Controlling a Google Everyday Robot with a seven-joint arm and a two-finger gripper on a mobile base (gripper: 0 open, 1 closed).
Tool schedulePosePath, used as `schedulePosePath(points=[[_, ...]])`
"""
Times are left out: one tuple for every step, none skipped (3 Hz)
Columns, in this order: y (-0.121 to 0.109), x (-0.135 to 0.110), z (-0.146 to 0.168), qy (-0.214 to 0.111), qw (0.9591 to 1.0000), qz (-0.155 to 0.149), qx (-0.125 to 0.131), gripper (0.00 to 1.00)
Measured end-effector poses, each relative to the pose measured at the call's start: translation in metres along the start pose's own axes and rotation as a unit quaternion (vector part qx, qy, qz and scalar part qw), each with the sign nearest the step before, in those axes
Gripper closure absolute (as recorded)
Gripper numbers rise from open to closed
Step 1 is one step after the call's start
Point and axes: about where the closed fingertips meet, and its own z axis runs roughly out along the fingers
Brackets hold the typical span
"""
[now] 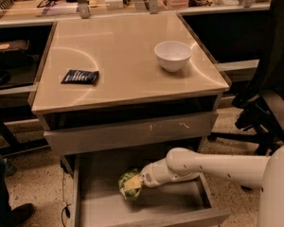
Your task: Place green jalapeno chip bag into middle drawer
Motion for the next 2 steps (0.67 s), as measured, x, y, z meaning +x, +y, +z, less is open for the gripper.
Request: schedulePosePath(points=[[0.0000,0.0000,0.0000,0.000,1.0000,0.000,0.000,0.35],[0.0000,0.0000,0.0000,0.000,1.0000,0.000,0.000,0.13]])
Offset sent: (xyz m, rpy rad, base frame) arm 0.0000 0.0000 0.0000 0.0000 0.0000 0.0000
